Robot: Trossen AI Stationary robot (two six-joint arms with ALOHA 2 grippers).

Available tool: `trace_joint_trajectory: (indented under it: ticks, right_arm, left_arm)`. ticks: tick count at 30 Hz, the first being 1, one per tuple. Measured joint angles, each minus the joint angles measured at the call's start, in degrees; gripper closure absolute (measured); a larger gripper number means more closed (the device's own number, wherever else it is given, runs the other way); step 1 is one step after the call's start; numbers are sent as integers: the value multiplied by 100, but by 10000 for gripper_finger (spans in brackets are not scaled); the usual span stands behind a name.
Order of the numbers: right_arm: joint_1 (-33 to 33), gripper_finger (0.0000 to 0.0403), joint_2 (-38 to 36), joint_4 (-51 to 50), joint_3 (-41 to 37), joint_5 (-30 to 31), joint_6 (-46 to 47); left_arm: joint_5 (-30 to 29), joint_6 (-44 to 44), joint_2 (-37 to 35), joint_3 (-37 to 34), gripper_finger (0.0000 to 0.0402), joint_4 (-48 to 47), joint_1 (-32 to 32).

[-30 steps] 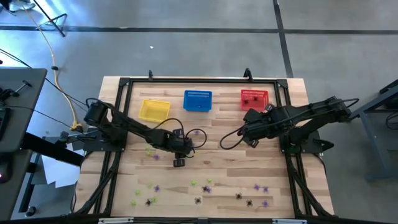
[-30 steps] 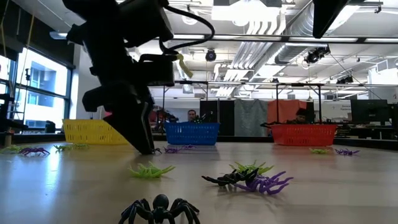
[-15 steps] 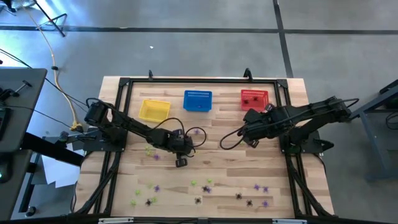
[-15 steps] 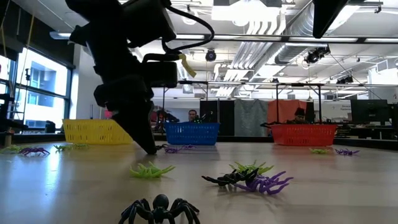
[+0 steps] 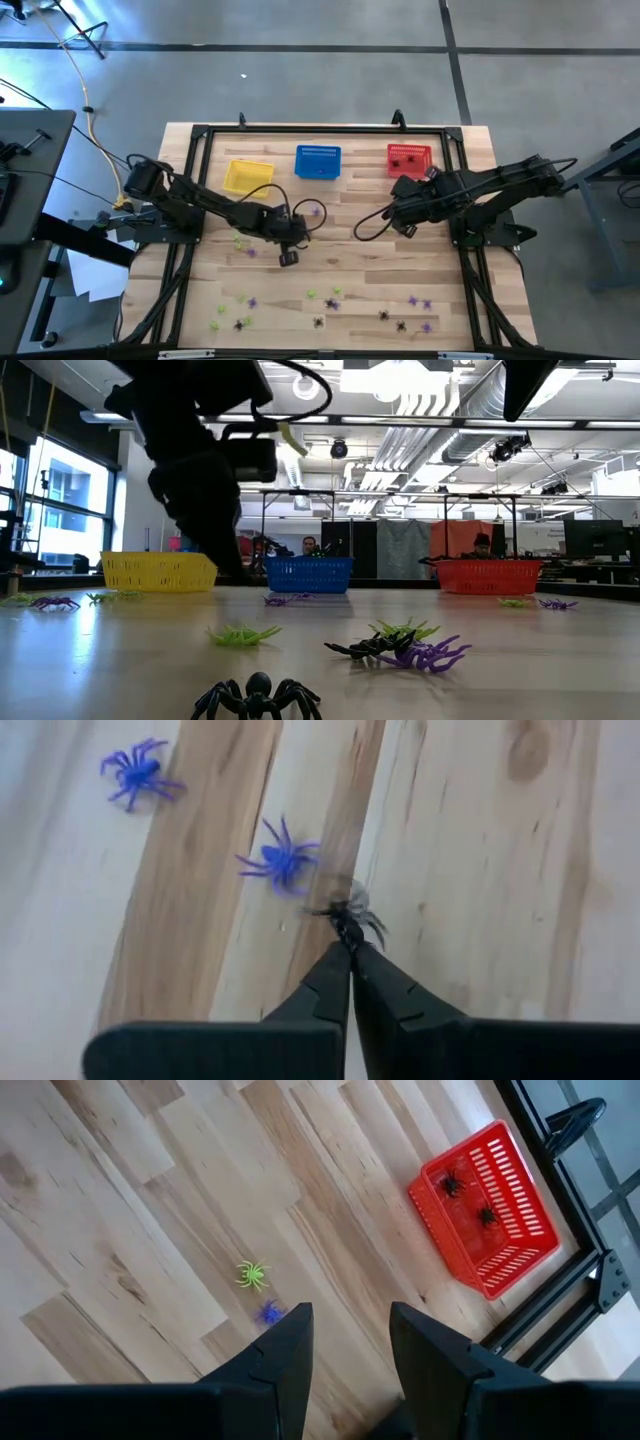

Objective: Sort Halloween decoration
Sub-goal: Put the black spider toy into the red bin

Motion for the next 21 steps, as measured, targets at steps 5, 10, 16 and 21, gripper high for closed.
trace_joint_trajectory:
  ticks: [5,10,16,21]
  right_arm:
    - [0,273,-7,1,0,-2,-140]
    - [0,273,-168,2,0,-26,-111]
    - [0,273,-602,0,0,-46,187]
    - [0,273,-925,0,0,-50,408]
  left_arm:
    - [-212,58,-273,7,401,289,12]
    - [-254,328,-415,9,401,897,191]
    - [-254,854,-451,20,401,1789,673]
    - [-253,1103,-451,20,401,2477,1227]
